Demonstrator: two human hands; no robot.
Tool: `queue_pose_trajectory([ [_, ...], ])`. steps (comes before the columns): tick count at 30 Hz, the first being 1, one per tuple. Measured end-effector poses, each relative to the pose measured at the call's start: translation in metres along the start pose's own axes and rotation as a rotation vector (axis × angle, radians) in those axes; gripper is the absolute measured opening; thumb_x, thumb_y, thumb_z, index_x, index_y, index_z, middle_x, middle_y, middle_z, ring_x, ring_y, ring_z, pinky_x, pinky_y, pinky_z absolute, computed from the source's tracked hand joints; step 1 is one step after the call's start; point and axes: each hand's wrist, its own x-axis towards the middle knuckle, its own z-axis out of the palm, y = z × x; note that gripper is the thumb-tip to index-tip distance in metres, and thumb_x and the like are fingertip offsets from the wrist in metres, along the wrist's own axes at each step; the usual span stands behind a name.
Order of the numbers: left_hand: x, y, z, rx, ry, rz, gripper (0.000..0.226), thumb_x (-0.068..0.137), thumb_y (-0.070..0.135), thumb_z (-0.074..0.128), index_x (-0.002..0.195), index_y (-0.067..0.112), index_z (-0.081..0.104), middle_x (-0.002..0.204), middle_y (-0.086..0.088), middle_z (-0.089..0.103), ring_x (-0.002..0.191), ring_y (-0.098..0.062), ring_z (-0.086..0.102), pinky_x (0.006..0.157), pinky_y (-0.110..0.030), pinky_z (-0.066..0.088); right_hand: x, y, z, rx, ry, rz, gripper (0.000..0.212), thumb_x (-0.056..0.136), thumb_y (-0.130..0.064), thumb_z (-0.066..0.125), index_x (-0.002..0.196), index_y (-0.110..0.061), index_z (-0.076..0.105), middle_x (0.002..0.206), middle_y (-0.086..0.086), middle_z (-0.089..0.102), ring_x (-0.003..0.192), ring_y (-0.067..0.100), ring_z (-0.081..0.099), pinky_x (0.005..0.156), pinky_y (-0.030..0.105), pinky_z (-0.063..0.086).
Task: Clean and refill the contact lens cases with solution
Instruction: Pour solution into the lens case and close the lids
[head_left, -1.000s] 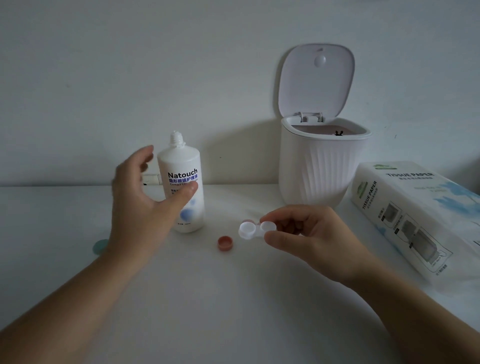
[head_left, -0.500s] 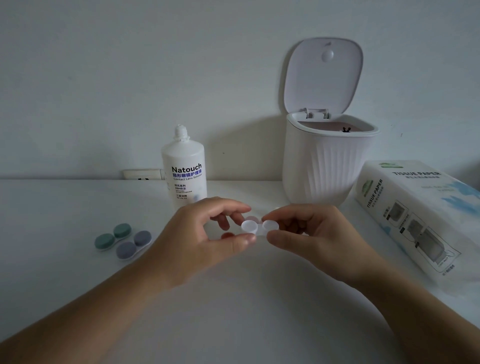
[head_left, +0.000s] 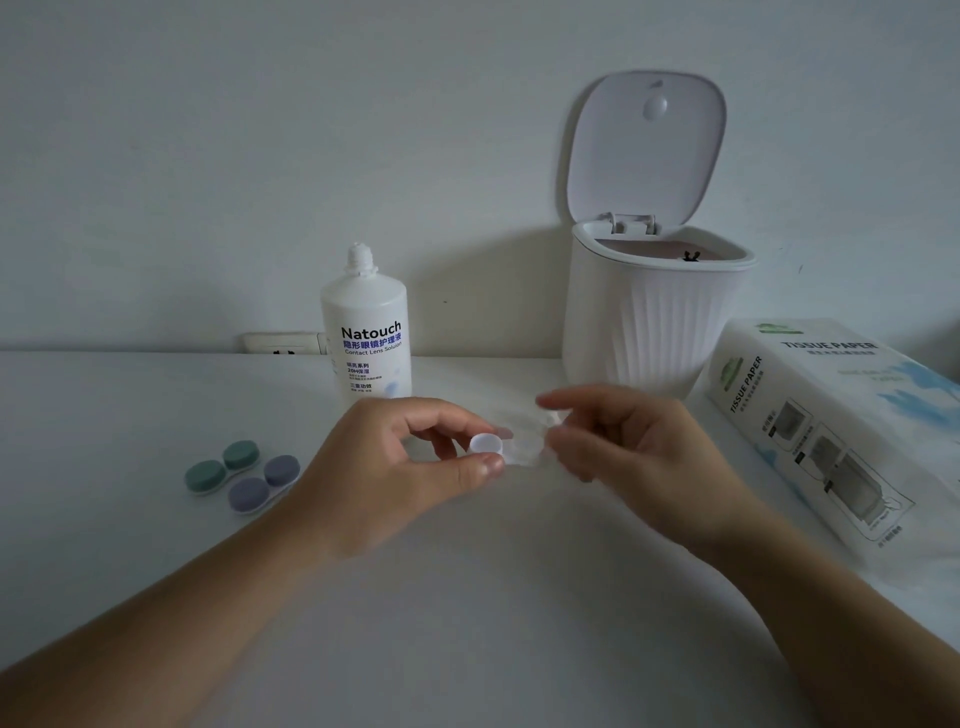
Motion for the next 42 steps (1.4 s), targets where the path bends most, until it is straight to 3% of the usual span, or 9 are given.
queue_pose_trajectory([
  [5, 0.001, 0.001, -0.005, -0.022, 0.000, -0.041, 0.019, 0.071, 0.045, 0.081, 0.088, 0.035, 0.078, 0.078, 0.006, 0.077, 0.075, -0.016, 0.071, 0.074, -0.020, 0.053, 0.010, 0.016, -0.008, -0.295, 0.293, 0.115, 0.009, 0.092, -0.032, 0.066, 0.085, -0.031, 0.072, 0.064, 0.004, 0.064, 0.051, -0.001, 0.056, 0.054, 0.018, 0.047],
  [10, 0.001, 0.003, -0.007, -0.023, -0.021, -0.075, 0.012, 0.077, 0.028, 0.087, 0.085, 0.032, 0.079, 0.078, 0.007, 0.076, 0.077, -0.019, 0.070, 0.072, -0.014, 0.051, 0.010, 0.023, -0.006, -0.679, 0.119, 0.270, 0.045, 0.065, -0.070, 0.067, 0.097, -0.038, 0.063, 0.067, -0.011, 0.057, 0.061, 0.000, 0.054, 0.055, 0.024, 0.039],
  [17, 0.000, 0.004, -0.008, 0.013, -0.044, -0.083, 0.010, 0.081, 0.027, 0.085, 0.086, 0.032, 0.079, 0.078, 0.011, 0.075, 0.078, -0.014, 0.068, 0.073, -0.012, 0.049, 0.009, 0.021, -0.007, -0.840, 0.060, 0.239, 0.025, 0.073, -0.061, 0.072, 0.088, -0.042, 0.066, 0.065, -0.018, 0.056, 0.062, -0.009, 0.050, 0.050, 0.016, 0.028],
  [22, -0.001, 0.004, -0.009, 0.018, -0.046, -0.077, 0.010, 0.080, 0.027, 0.085, 0.086, 0.031, 0.079, 0.079, 0.011, 0.075, 0.079, -0.014, 0.069, 0.073, -0.014, 0.050, 0.009, 0.022, -0.006, -0.739, 0.080, 0.166, 0.014, 0.077, -0.048, 0.075, 0.083, -0.036, 0.070, 0.068, -0.014, 0.062, 0.062, -0.003, 0.054, 0.049, 0.012, 0.034],
  [26, 0.000, 0.003, -0.009, 0.017, -0.052, -0.084, 0.011, 0.079, 0.028, 0.085, 0.087, 0.033, 0.079, 0.080, 0.011, 0.075, 0.079, -0.013, 0.068, 0.074, -0.015, 0.050, 0.008, 0.017, -0.004, -0.442, 0.172, 0.100, 0.025, 0.067, -0.056, 0.072, 0.079, -0.035, 0.073, 0.066, -0.014, 0.065, 0.053, 0.000, 0.052, 0.051, 0.010, 0.041],
  [28, 0.000, 0.003, -0.009, 0.012, -0.059, -0.087, 0.012, 0.078, 0.031, 0.086, 0.087, 0.033, 0.079, 0.081, 0.011, 0.075, 0.079, -0.013, 0.068, 0.074, -0.015, 0.050, 0.007, 0.014, -0.003, -0.306, 0.176, 0.103, 0.016, 0.073, -0.047, 0.076, 0.082, -0.033, 0.076, 0.068, -0.012, 0.068, 0.051, -0.002, 0.051, 0.049, 0.010, 0.041],
  [30, 0.000, 0.002, -0.008, 0.012, -0.064, -0.084, 0.013, 0.076, 0.037, 0.084, 0.087, 0.034, 0.079, 0.081, 0.011, 0.075, 0.079, -0.013, 0.068, 0.075, -0.017, 0.050, 0.006, 0.010, -0.004, -0.148, 0.167, 0.123, 0.004, 0.081, -0.032, 0.078, 0.084, -0.031, 0.077, 0.068, -0.008, 0.071, 0.055, -0.001, 0.058, 0.051, 0.010, 0.044],
  [37, 0.000, 0.002, -0.009, 0.025, -0.072, -0.074, 0.014, 0.078, 0.030, 0.085, 0.087, 0.038, 0.078, 0.082, 0.013, 0.075, 0.079, -0.009, 0.067, 0.073, -0.012, 0.049, 0.005, 0.002, -0.005, 0.204, 0.048, 0.089, 0.012, 0.084, 0.000, 0.075, 0.091, -0.005, 0.067, 0.083, 0.015, 0.076, 0.068, 0.017, 0.069, 0.064, 0.021, 0.053],
  [42, 0.000, 0.003, -0.008, 0.035, -0.098, -0.067, 0.015, 0.078, 0.031, 0.085, 0.088, 0.041, 0.078, 0.085, 0.022, 0.075, 0.079, -0.006, 0.067, 0.072, -0.008, 0.047, 0.001, -0.005, -0.001, 0.357, -0.008, 0.040, 0.024, 0.073, -0.009, 0.081, 0.085, -0.003, 0.062, 0.093, 0.017, 0.078, 0.086, 0.023, 0.077, 0.072, 0.020, 0.056],
])
